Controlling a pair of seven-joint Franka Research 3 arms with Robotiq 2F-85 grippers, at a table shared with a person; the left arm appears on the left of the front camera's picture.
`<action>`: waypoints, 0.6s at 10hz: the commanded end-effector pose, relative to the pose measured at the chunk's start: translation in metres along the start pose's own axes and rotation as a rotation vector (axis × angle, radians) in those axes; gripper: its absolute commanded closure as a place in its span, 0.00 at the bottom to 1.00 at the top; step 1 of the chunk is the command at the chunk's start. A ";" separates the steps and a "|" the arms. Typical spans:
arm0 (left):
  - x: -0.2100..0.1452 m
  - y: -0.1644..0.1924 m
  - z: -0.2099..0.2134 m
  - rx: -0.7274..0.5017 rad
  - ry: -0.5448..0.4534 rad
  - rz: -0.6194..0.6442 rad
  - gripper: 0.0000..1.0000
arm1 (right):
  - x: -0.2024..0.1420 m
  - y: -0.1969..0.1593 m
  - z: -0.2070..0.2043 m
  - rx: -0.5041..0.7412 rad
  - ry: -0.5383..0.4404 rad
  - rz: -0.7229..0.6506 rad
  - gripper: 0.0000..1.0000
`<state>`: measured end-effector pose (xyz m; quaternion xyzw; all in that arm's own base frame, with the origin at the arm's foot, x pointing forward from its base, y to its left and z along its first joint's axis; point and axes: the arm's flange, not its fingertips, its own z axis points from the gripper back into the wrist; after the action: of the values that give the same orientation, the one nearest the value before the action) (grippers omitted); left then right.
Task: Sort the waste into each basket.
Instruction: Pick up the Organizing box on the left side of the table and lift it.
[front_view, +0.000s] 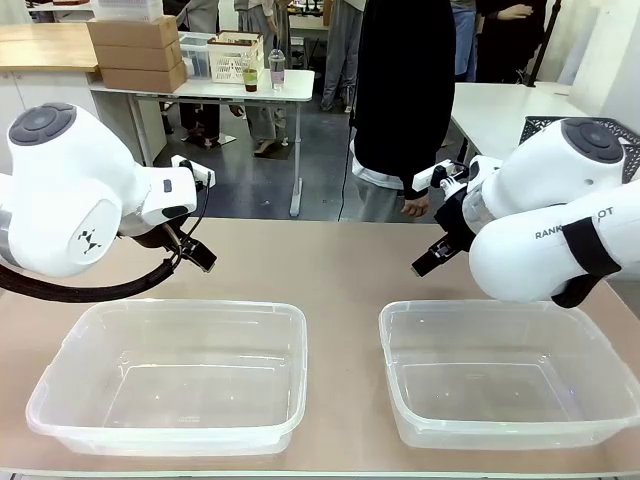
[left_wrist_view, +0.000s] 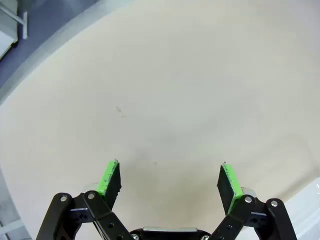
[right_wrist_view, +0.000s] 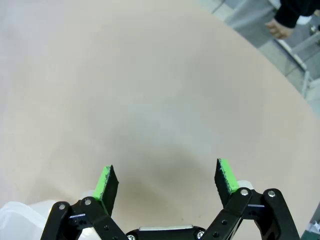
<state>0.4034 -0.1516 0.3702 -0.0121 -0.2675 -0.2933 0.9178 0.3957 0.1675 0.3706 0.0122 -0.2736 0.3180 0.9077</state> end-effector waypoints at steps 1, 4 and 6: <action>0.000 0.000 0.000 0.000 0.000 -0.001 0.00 | 0.000 0.000 0.000 0.000 0.000 -0.001 0.00; 0.000 0.000 0.000 0.000 0.000 -0.001 0.00 | 0.000 0.000 0.000 0.000 0.000 -0.001 0.00; 0.000 0.000 0.000 0.000 0.000 -0.001 0.00 | 0.000 0.000 0.000 0.000 0.000 0.000 0.00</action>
<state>0.4034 -0.1516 0.3702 -0.0121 -0.2675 -0.2933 0.9178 0.3957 0.1675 0.3706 0.0122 -0.2736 0.3180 0.9077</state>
